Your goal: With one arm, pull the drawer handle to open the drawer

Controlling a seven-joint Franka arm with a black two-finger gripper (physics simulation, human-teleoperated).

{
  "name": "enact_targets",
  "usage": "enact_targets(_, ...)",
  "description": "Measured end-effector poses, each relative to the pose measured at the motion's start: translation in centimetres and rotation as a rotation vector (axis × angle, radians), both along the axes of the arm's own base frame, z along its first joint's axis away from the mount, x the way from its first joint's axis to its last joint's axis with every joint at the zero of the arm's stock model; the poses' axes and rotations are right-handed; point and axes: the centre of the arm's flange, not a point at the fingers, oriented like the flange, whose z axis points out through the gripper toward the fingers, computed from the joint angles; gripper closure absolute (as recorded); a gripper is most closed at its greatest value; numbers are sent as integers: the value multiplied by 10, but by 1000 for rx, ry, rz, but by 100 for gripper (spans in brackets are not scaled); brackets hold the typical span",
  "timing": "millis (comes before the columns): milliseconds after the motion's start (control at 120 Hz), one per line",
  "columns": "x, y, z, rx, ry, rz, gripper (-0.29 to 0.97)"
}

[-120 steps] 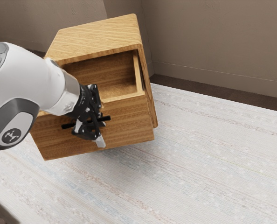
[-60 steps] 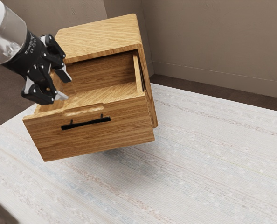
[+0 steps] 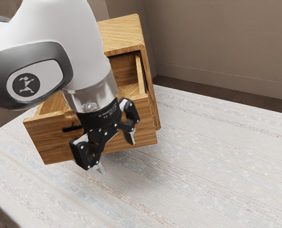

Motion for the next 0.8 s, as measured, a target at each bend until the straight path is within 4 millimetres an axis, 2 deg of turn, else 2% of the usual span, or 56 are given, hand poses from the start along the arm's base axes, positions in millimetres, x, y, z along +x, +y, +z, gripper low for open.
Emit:
enact_targets(42,11,-1,-14,7,35,-17,1)
enact_targets(142,36,-6,-23,4,66,-65,1)
enact_targets(242,58,6,-33,-22,95,-74,0)
enact_targets(383,62,0,-33,-39,104,-132,0)
enact_targets(567,65,9,-33,-40,108,-164,0)
enact_targets(708,75,36,-38,-44,119,-140,0)
enact_targets(800,77,43,-38,-45,119,-141,0)
